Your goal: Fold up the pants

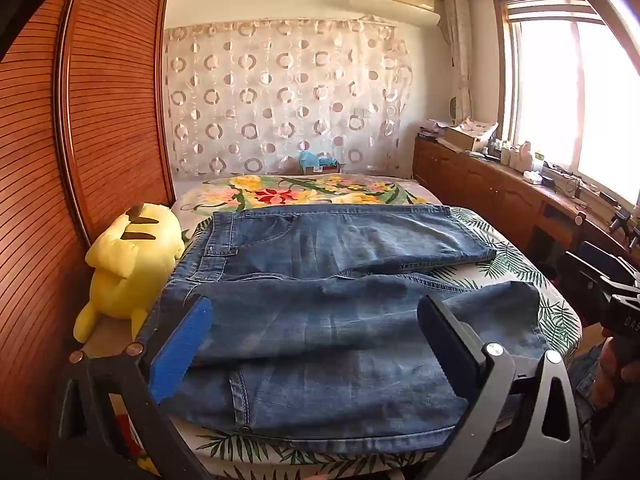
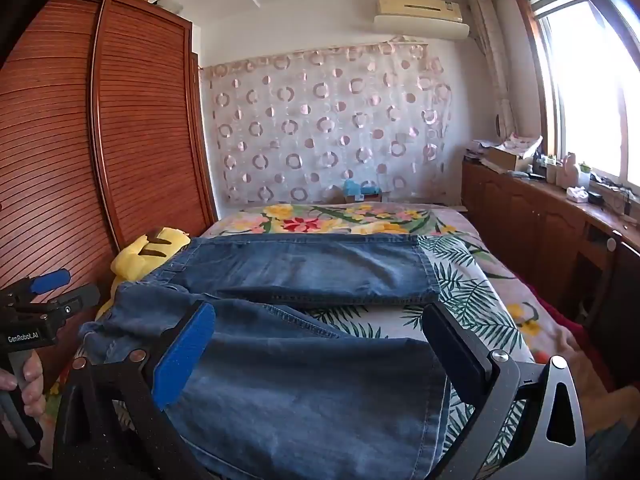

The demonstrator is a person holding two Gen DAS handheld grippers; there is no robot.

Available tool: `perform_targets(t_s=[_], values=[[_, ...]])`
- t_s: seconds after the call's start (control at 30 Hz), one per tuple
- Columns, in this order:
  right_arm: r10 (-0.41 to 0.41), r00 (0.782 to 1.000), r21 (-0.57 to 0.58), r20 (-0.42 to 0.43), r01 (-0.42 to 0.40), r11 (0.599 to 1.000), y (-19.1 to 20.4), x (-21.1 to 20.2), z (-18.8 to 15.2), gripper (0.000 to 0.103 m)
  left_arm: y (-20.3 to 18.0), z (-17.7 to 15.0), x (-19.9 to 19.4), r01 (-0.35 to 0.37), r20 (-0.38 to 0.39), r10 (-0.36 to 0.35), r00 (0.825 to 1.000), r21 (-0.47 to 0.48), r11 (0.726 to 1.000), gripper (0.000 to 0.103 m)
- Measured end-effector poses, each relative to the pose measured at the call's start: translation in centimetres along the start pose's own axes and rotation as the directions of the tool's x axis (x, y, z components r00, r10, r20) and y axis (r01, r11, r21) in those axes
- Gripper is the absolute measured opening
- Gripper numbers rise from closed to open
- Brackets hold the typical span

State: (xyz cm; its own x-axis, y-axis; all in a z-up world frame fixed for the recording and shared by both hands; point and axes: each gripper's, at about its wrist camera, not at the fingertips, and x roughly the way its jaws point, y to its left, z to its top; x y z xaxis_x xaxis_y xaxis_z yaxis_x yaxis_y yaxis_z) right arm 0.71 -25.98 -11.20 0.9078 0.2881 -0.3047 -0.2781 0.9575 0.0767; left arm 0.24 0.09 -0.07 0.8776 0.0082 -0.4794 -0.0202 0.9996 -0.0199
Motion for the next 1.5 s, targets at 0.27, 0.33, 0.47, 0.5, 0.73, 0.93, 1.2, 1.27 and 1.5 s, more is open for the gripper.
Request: perform_targets(t_s=[0.27,0.33,0.47,0.5,0.73,0.93,1.2,1.27,1.5], values=[[-0.006,1.000,-0.005,-0.006,0.006,1.000,0.5,-0.3,-0.1,0.103,-0.3,-0.4,0.0,0.010,0.004,-0.010,1.000,-0.004,1.000,0.103],[-0.005,1.000,-0.001,-0.021,0.005,1.000,0.3,0.0,0.1,0.103,-0.2,-0.4,0.1,0.011,0.006,-0.011,1.000,-0.003,1.000,0.103],[0.002,1.000,0.001,-0.023,-0.002,1.000,0.1,0.0,0.0,0.103,-0.5,-0.5,0.5,0.010,0.009,-0.010,1.000,-0.003,1.000,0.103],[0.002,1.000,0.002,-0.023,-0.002,1.000,0.1,0.0,0.0,0.103,-0.5,-0.4,-0.3,0.012,0.013,-0.012,1.000,0.003,1.000,0.103],[0.004,1.000,0.002,-0.024,-0.004,1.000,0.2,0.0,0.0,0.103,-0.3,-0.4,-0.2,0.013,0.017,-0.014,1.000,0.006,1.000,0.103],[0.005,1.000,0.004,-0.025,-0.005,1.000,0.2,0.0,0.1,0.103,-0.4,-0.2,-0.4,0.012,0.017,-0.012,1.000,0.007,1.000,0.103],[0.005,1.000,0.006,-0.025,-0.005,1.000,0.0,0.0,0.0,0.103,-0.5,0.1,-0.4,0.011,0.023,-0.011,1.000,0.009,1.000,0.103],[0.006,1.000,0.006,-0.025,-0.006,1.000,0.0,0.0,0.0,0.103,-0.5,0.2,-0.5,0.010,0.024,-0.010,1.000,0.009,1.000,0.103],[0.006,1.000,0.006,-0.024,-0.005,1.000,-0.1,0.0,0.0,0.103,-0.2,0.7,-0.1,0.010,0.023,-0.010,1.000,0.012,1.000,0.103]])
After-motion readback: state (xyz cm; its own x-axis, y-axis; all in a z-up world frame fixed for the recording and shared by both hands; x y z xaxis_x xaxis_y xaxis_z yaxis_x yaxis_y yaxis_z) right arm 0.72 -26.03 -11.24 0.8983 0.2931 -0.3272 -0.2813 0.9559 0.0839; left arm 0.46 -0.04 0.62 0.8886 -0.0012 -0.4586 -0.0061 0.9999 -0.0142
